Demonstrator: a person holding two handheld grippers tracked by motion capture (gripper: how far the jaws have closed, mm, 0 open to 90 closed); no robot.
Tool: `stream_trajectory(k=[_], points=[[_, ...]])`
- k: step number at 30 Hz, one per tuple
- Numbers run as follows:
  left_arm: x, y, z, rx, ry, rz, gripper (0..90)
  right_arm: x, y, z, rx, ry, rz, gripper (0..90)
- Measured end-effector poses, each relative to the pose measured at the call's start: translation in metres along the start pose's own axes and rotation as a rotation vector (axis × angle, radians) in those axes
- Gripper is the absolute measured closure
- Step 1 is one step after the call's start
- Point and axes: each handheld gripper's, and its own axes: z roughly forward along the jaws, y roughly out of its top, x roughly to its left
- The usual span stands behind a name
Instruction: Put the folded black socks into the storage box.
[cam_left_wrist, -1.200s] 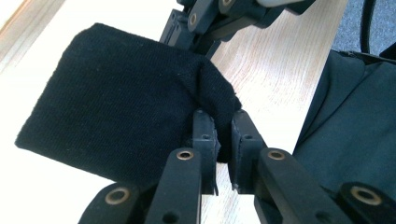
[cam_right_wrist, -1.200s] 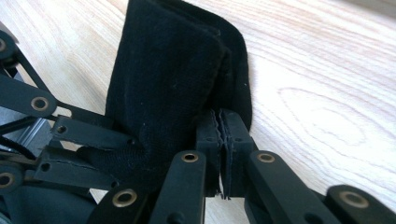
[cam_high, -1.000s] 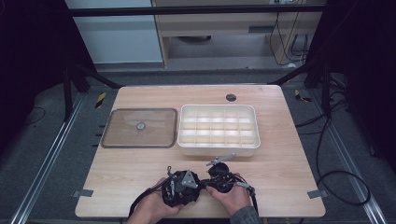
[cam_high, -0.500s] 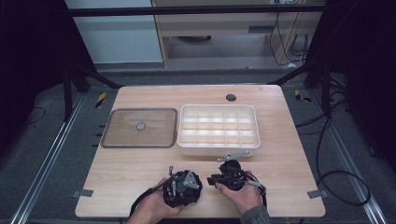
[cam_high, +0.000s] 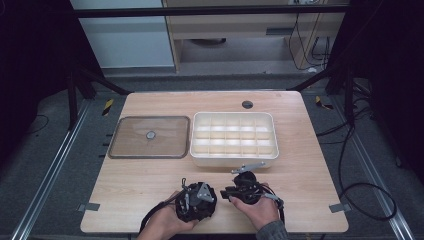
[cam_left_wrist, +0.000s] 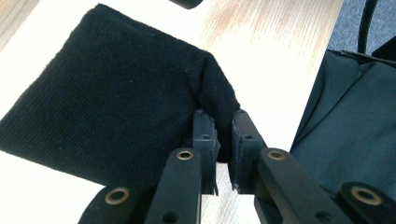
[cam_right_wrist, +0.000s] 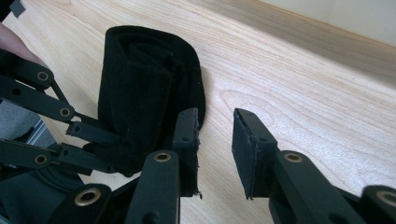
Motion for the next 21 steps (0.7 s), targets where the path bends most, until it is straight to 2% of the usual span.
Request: stream_trajectory(k=[7, 14, 21], points=[[-0.001, -0.001, -0.001, -0.006, -0.003, 0.002, 81.9, 0.000, -0.001, -0.001, 0.002, -0.005, 0.002, 70.2], [-0.001, -0.003, -0.008, -0.031, 0.030, -0.008, 78.2, 0.000, 0.000, -0.003, -0.009, -0.010, 0.000, 68.4], [-0.005, -0.003, -0.012, -0.058, 0.053, -0.008, 70.7, 0.001, 0.001, -0.002, -0.007, -0.012, 0.001, 67.0]])
